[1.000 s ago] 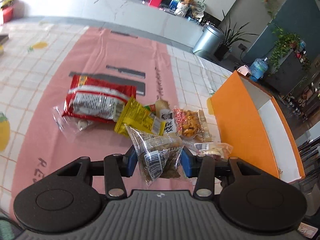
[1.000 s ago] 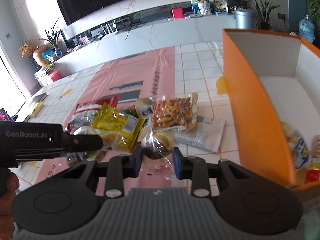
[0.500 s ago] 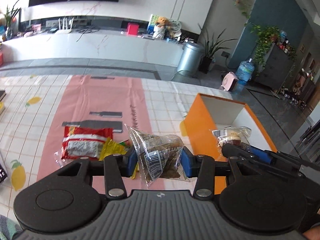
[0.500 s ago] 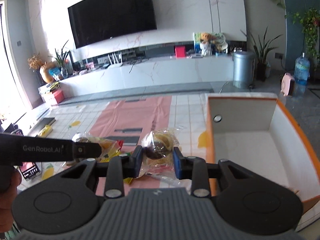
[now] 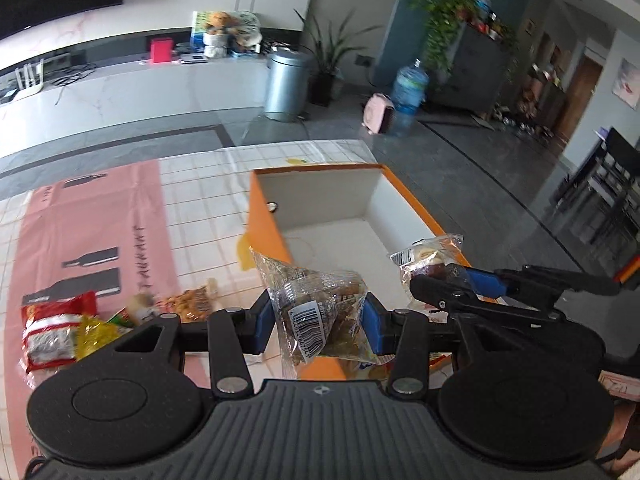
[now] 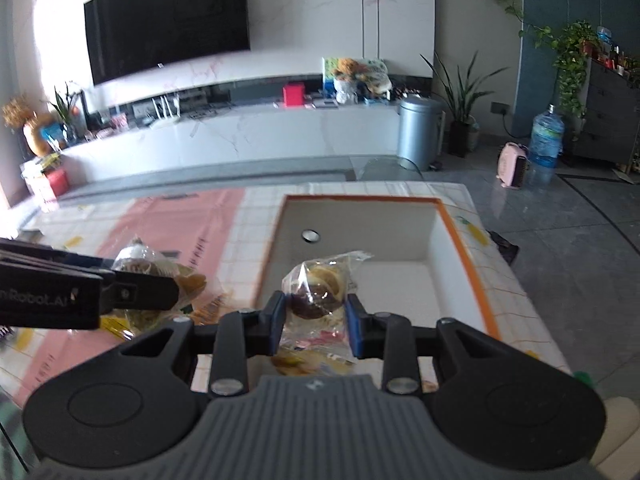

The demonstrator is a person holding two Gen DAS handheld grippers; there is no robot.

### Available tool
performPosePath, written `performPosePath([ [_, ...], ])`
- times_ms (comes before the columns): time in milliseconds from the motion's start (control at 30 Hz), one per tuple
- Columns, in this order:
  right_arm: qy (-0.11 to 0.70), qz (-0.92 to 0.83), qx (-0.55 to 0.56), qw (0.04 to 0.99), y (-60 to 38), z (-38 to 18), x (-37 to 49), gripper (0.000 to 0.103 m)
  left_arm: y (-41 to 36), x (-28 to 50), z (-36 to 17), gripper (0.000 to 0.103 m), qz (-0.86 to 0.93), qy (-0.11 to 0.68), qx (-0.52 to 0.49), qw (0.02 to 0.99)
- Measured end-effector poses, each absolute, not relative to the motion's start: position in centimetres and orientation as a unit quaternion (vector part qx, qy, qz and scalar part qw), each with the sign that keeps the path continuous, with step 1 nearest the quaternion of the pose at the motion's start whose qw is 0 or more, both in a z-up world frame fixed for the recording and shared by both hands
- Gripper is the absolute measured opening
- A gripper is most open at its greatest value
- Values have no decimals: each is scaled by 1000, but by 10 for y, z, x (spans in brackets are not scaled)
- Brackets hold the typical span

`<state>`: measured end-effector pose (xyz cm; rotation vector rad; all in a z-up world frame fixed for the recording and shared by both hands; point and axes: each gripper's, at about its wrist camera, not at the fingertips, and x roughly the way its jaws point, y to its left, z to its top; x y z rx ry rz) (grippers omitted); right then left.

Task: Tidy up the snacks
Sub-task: 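Carry both held packets over the orange box and lower them inside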

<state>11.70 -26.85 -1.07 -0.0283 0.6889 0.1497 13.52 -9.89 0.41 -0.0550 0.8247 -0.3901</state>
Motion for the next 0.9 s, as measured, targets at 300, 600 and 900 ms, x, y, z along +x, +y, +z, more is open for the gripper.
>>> performPosePath([
  [300, 391, 72, -67, 915, -308, -27, 160, 29, -146, 169, -14, 51, -219, 427, 46, 876],
  [600, 434, 101, -111, 888, -309, -51, 197, 29, -179, 190, -39, 51, -231, 456, 119, 851],
  [900, 472, 130, -111, 865, -318, -72, 227, 29, -193, 211, -64, 51, -241, 488, 155, 825],
])
